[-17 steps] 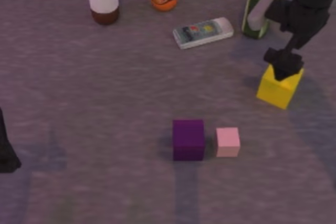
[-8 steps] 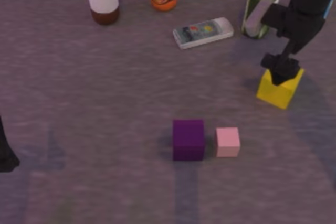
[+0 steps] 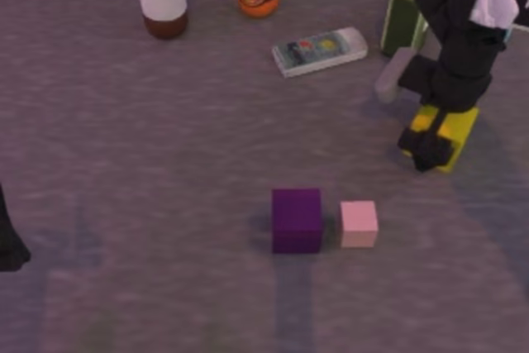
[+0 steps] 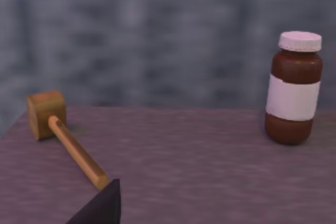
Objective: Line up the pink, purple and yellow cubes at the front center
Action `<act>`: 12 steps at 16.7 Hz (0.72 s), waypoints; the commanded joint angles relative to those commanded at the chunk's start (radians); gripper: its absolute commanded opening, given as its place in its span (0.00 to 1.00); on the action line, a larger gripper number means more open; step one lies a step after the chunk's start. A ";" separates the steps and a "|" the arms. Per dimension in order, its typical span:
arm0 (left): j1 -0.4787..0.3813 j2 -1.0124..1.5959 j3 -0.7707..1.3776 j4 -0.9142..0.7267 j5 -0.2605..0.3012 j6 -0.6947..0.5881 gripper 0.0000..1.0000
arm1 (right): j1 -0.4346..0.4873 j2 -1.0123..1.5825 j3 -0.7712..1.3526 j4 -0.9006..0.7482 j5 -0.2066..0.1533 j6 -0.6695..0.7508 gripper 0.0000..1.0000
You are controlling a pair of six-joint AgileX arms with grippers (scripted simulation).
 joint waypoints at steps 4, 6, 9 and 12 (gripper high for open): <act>0.000 0.000 0.000 0.000 0.000 0.000 1.00 | 0.000 0.000 -0.001 0.001 0.000 0.000 0.92; 0.000 0.000 0.000 0.000 0.000 0.000 1.00 | 0.000 0.000 -0.001 0.001 0.000 0.000 0.77; 0.000 0.000 0.000 0.000 0.000 0.000 1.00 | 0.000 0.000 -0.001 0.001 0.000 0.000 0.55; 0.000 0.000 0.000 0.000 0.000 0.000 1.00 | 0.000 0.000 -0.001 0.001 0.000 0.000 0.32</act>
